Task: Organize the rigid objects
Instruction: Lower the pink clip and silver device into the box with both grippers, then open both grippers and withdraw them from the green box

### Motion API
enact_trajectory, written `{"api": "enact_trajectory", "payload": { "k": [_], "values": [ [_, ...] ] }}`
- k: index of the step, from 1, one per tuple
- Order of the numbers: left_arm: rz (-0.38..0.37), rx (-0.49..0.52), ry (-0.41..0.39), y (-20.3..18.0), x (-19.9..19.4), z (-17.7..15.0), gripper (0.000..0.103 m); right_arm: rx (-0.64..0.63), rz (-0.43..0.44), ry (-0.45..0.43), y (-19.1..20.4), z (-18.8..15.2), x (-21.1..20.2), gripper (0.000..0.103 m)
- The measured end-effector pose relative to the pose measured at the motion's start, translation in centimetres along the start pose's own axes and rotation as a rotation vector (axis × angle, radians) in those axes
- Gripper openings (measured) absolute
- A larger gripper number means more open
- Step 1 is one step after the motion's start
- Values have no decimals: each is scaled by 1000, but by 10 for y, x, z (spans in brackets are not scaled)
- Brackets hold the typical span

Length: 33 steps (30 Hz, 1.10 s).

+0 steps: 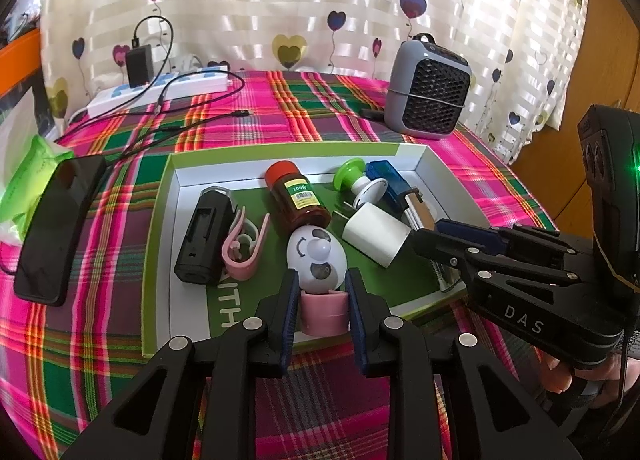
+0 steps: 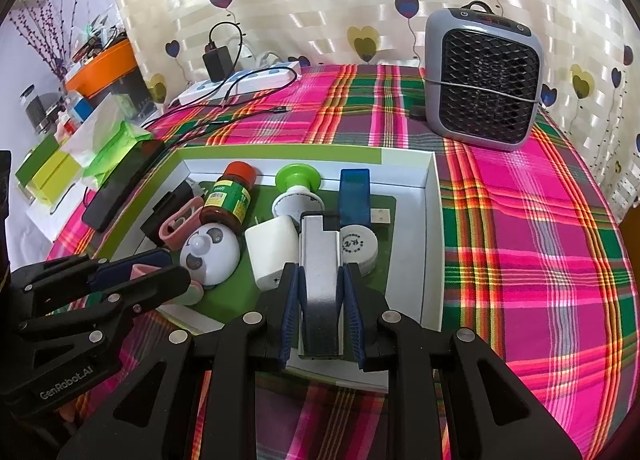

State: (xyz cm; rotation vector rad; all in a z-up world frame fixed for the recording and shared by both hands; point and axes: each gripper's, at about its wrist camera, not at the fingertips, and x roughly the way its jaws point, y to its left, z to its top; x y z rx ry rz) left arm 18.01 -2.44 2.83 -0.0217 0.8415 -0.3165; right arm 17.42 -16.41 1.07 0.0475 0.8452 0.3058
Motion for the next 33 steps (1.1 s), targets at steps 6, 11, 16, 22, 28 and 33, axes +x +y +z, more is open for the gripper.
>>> {"api": "enact_trajectory", "payload": {
  "k": [6,11,16,22,28,33],
  "values": [
    [10,-2,2,1,1,0,29,1,-1,1,0,0,0,24],
    [14,-5,1,1,0,0,34,3,1,2,-1,0,0,24],
    [9,-5,-2,1,0,0,37,7,6,-1,-1,0,-1,24],
    [9,-3,-6,0,-1,0,39,14,9,-2,-1,-1,-1,25],
    [12,-4,-8,0,-4,-2,39,11,10,-9,1,-3,-4,34],
    [19,-5,-12,0,-7,-4,39,8,3,-14,3,-4,-6,35]
  ]
}}
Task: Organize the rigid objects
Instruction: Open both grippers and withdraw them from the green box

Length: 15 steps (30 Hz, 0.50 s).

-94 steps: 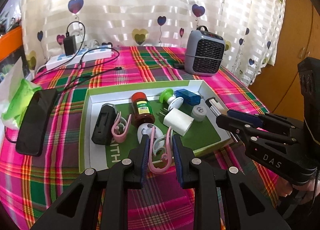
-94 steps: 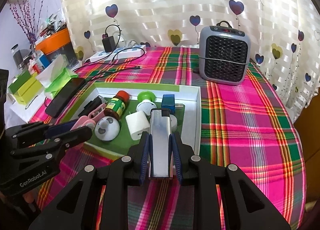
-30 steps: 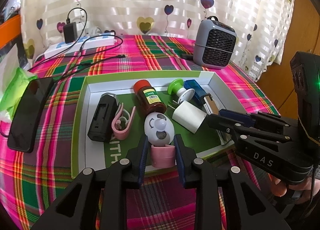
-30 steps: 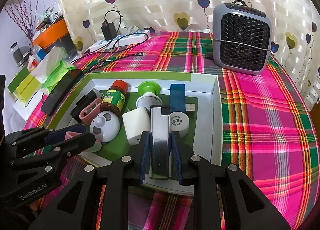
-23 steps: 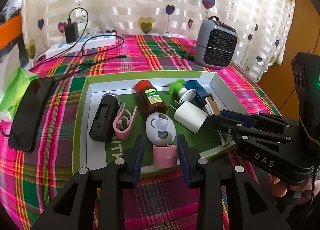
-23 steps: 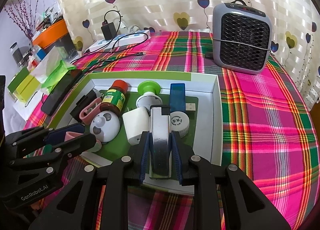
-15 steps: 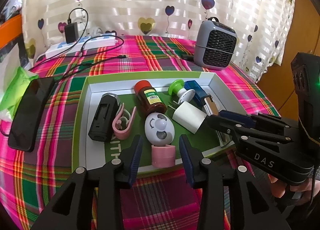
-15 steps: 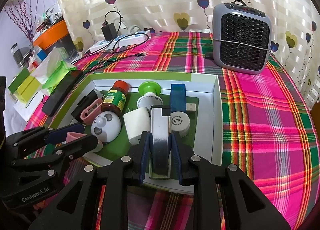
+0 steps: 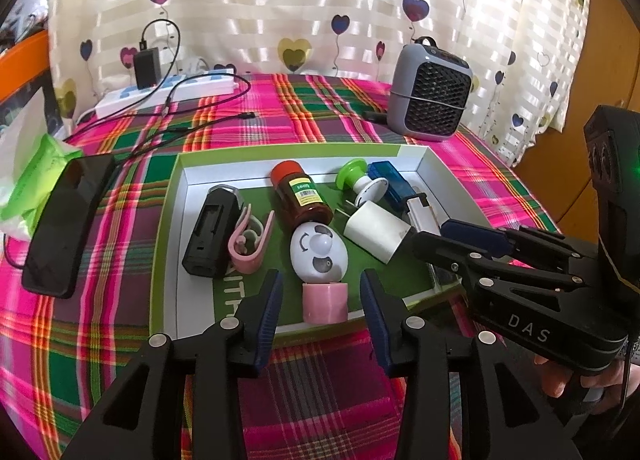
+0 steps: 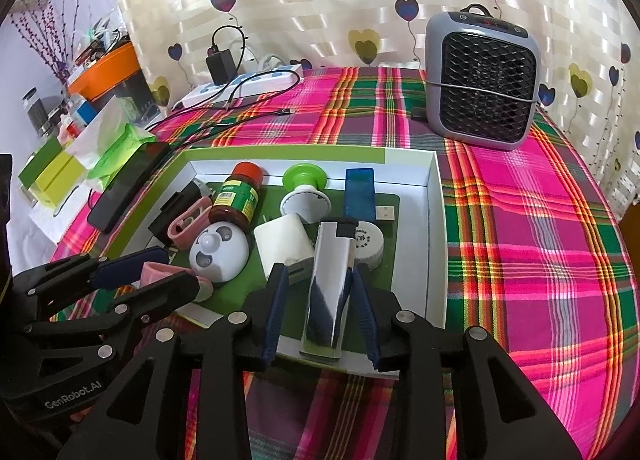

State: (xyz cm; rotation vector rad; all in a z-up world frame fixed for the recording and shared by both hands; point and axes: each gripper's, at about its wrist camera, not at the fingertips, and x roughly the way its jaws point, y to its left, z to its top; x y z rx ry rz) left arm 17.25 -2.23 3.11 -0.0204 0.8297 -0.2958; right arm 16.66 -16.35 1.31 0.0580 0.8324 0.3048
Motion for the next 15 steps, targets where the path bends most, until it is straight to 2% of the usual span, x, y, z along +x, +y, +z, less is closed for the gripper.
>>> {"api": "enact_trajectory", "payload": {
  "k": [15],
  "values": [
    [52,17,-30,-7,-22,-10,39,3,-21,-43,10,-10,-23,35]
  ]
}}
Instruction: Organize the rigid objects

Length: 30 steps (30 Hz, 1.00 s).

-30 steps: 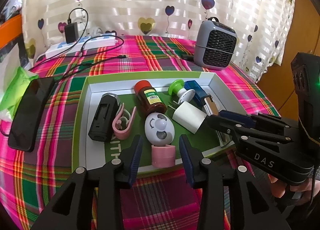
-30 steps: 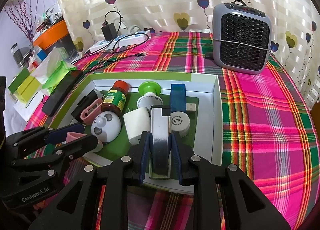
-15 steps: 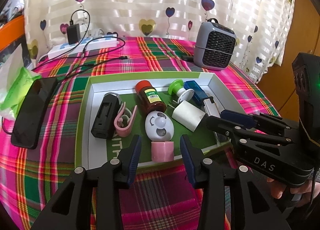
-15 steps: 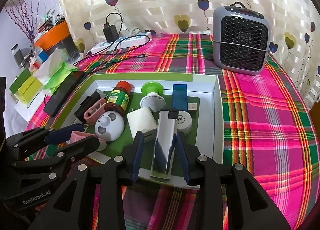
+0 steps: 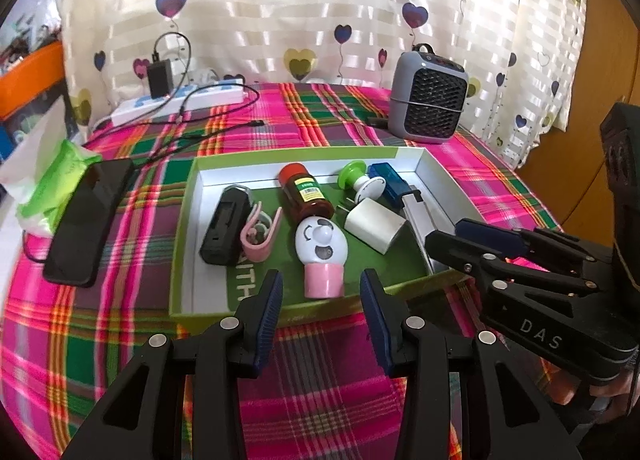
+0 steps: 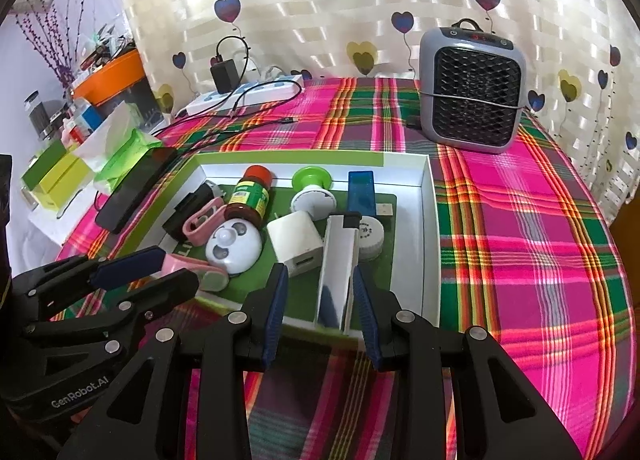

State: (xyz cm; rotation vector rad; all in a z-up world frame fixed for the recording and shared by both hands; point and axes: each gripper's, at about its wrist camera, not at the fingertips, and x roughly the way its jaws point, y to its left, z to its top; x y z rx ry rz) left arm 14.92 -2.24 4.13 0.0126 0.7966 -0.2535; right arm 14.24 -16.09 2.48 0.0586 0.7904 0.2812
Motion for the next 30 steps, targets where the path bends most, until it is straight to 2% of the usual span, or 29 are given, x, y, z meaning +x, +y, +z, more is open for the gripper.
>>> {"api": "enact_trajectory", "payload": {
  "k": [6,10,18,30],
  "values": [
    [59,36,-41,-7,-19,-8,39,11,-10,-26,5,-7,-14,35],
    [43,27,-41,-8,-26,-13,39,6,-28,-32,9,-13,-23,35],
    [56,-2,-18,-7,-33,-32,39,-1,-51,-34,17,-25,-34,35],
    [82,-47,47,-7,-34,-67,39,21,-99,28,17,-57,-41,35]
  ]
}}
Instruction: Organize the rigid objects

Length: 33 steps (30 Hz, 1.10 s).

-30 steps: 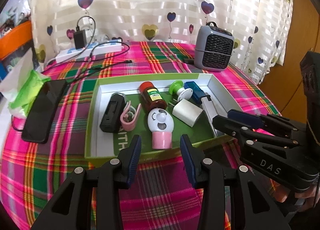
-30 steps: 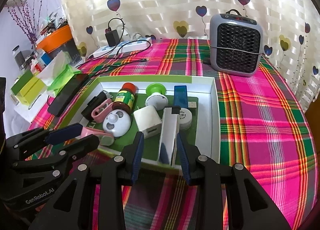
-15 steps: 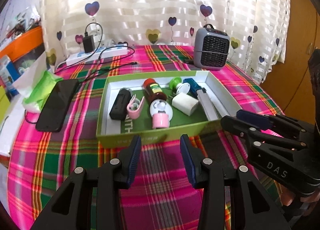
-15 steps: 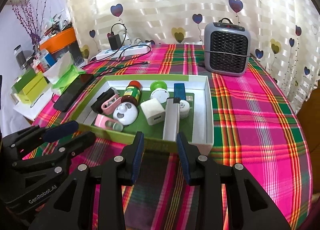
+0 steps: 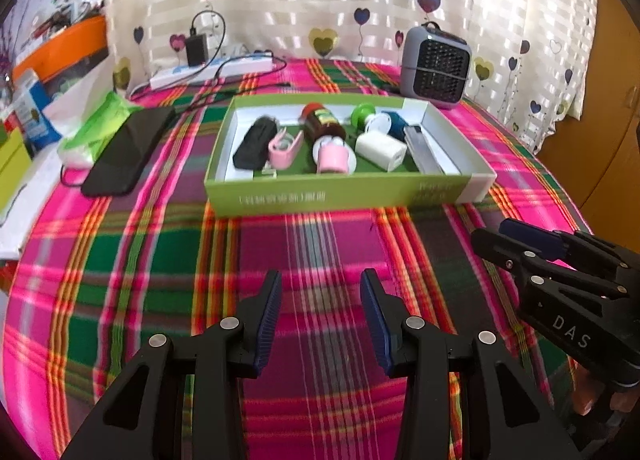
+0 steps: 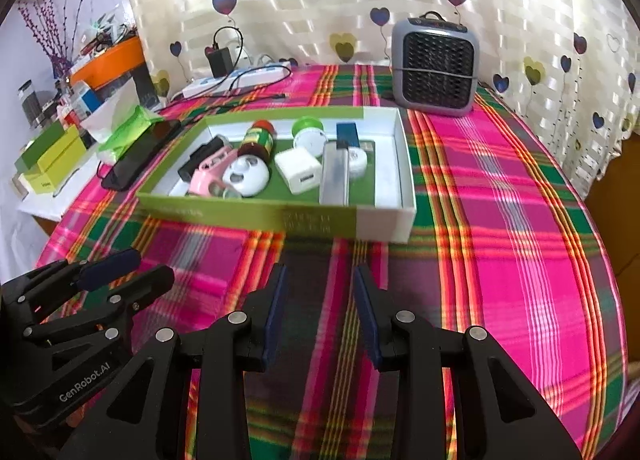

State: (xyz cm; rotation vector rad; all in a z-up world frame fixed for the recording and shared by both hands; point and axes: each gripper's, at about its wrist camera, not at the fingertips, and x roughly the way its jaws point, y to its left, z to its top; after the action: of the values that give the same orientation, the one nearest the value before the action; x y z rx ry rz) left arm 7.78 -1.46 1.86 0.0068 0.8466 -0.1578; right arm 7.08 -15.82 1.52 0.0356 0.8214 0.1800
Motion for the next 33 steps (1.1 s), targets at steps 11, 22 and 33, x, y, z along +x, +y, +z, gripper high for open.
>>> {"api": "enact_trajectory", "payload": {
  "k": [11,22,33],
  "values": [
    [34,-20,26,-3,-2,-19,39,3,-31,53,-2,-23,2,35],
    [58,5,6,-11,-5,-28,39,-9,-83,44,1,-36,-5,36],
    [79,4,-11,-16,-5,-30,40,-7,-107,21,2,-41,-8,39]
  ]
}}
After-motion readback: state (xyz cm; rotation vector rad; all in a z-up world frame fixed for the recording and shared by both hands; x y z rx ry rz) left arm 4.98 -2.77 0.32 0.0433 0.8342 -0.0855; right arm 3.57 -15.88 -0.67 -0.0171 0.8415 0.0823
